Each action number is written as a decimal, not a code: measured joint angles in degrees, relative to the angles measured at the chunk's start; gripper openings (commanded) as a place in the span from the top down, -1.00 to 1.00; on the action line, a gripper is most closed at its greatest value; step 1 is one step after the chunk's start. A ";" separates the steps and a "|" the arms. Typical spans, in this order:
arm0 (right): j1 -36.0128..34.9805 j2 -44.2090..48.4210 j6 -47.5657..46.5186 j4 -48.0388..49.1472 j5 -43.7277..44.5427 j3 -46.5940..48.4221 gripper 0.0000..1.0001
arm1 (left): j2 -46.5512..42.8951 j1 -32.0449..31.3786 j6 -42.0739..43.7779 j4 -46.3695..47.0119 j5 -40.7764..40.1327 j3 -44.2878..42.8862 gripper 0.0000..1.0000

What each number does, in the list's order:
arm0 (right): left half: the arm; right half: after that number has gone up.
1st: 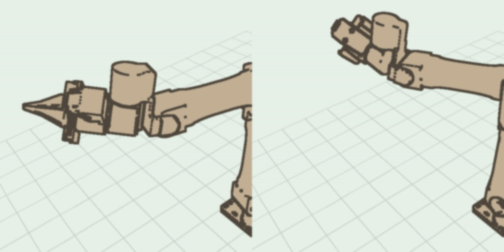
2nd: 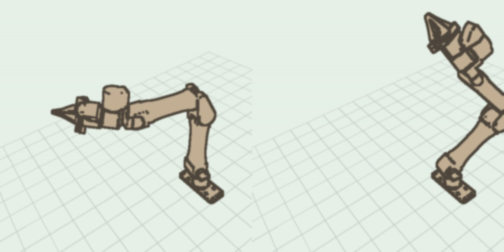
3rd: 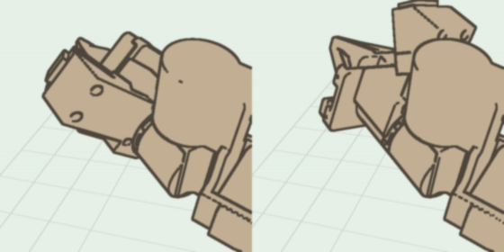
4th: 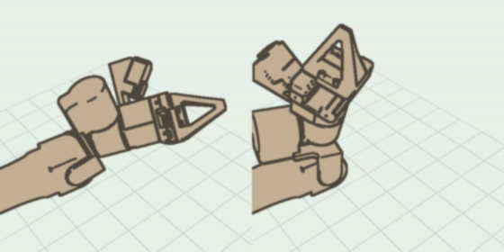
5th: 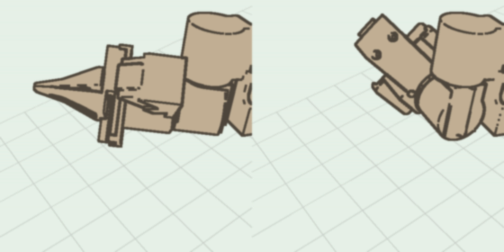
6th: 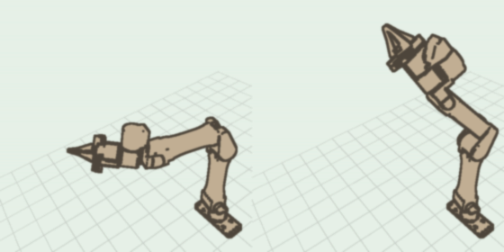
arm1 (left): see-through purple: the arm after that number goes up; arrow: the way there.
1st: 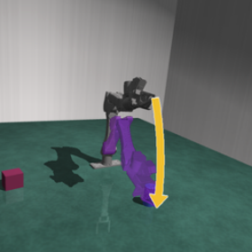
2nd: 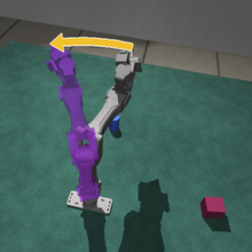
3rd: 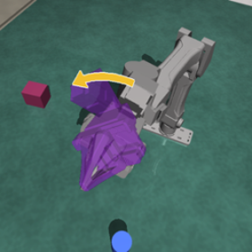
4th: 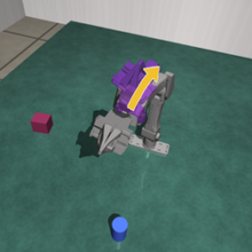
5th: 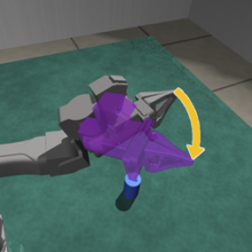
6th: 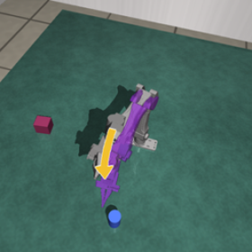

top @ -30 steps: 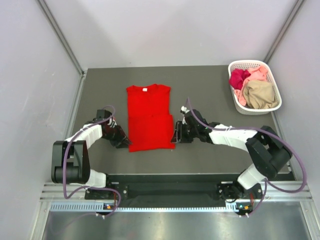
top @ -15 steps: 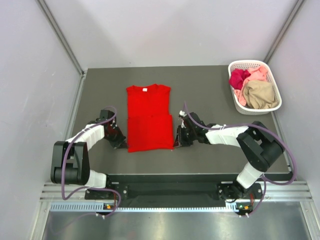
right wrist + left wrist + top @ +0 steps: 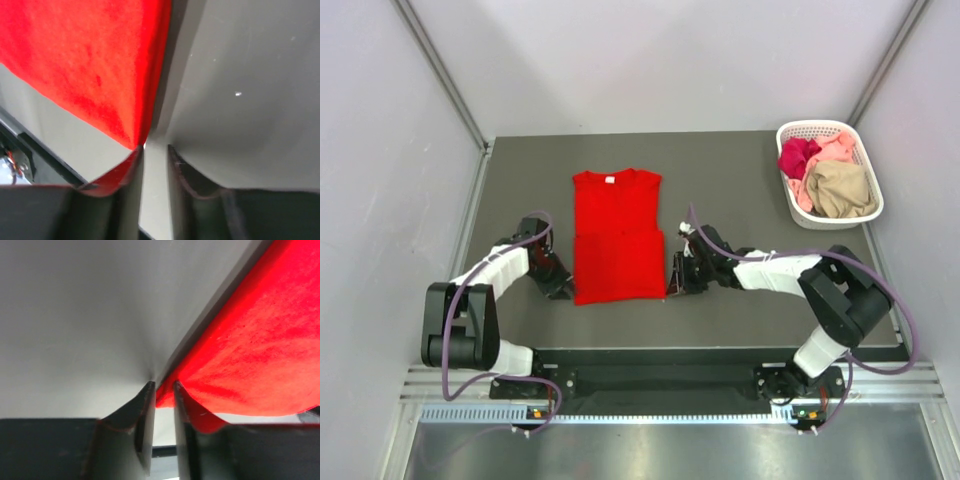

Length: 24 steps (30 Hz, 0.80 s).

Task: Fold and stack the t-shirts
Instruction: Fold the tshirt

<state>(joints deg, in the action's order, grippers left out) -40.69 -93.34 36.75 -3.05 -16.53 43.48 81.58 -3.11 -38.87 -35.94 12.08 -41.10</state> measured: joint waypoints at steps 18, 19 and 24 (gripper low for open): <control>-1.97 4.31 9.84 2.14 1.66 -2.03 0.06 | -7.45 0.00 -2.73 -0.11 2.99 3.19 -0.08; -2.10 3.43 10.21 3.08 1.66 -2.36 0.09 | -7.45 0.00 -2.95 0.44 3.54 4.22 -0.07; -2.80 0.83 11.82 6.80 0.79 -3.02 0.18 | -7.43 0.00 -3.61 1.73 5.27 7.52 0.03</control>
<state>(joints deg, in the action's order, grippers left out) -43.48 -92.51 48.58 3.75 -15.75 40.47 74.15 -3.11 -42.48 -34.22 17.34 -33.58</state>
